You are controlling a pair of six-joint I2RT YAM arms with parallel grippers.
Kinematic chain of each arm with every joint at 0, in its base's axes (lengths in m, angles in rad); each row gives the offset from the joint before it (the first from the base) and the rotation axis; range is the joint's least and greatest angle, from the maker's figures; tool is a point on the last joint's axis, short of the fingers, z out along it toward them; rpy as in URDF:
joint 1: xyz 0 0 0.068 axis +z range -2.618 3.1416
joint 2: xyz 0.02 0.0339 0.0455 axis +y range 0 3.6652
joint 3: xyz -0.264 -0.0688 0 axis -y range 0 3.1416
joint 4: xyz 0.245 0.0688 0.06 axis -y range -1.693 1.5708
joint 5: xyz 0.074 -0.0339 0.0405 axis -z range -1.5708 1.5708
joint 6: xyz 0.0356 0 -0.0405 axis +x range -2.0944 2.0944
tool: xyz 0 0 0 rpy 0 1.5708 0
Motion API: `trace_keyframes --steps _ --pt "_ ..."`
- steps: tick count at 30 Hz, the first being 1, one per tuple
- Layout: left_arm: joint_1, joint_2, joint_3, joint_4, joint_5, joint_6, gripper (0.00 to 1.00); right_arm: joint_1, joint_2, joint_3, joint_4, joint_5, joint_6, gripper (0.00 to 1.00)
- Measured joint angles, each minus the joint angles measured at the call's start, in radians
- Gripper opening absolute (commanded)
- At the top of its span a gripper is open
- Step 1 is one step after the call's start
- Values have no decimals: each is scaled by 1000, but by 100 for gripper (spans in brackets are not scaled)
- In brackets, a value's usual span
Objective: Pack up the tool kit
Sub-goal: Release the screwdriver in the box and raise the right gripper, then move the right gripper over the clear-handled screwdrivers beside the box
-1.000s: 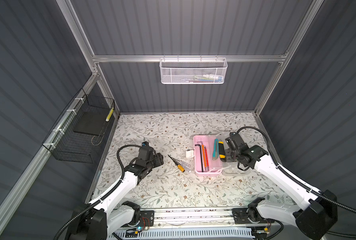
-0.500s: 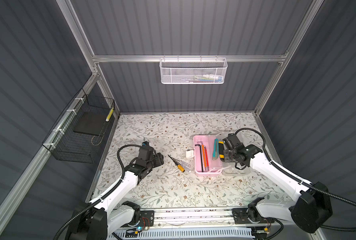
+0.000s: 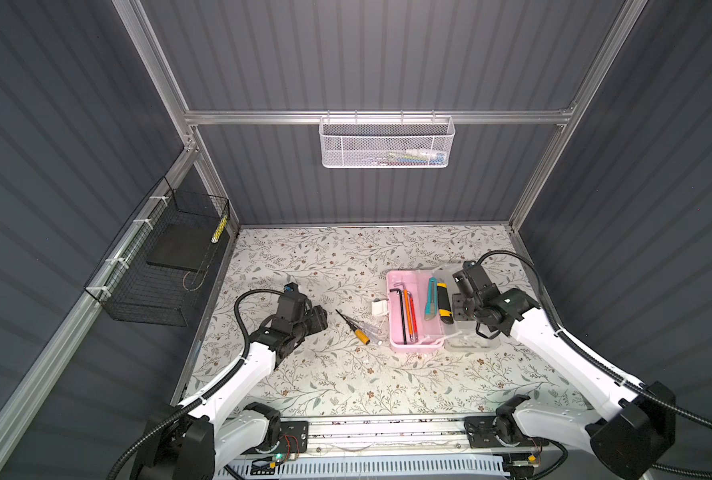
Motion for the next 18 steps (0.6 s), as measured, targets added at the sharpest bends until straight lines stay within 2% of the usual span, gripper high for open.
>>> trace_keyframes --steps 4,7,9,14,18 --pt "0 6 0 3 8 0 69 74 -32 74 -9 13 1 52" --pt "0 8 0 19 25 -2 69 185 -26 108 0 26 8 52" --pt "0 8 0 35 43 -4 69 273 -1 122 14 27 17 48" --pt "0 6 -3 45 70 -5 68 419 142 154 80 -19 31 39" --pt "0 -10 -23 41 79 -4 68 473 312 196 144 -81 25 26"
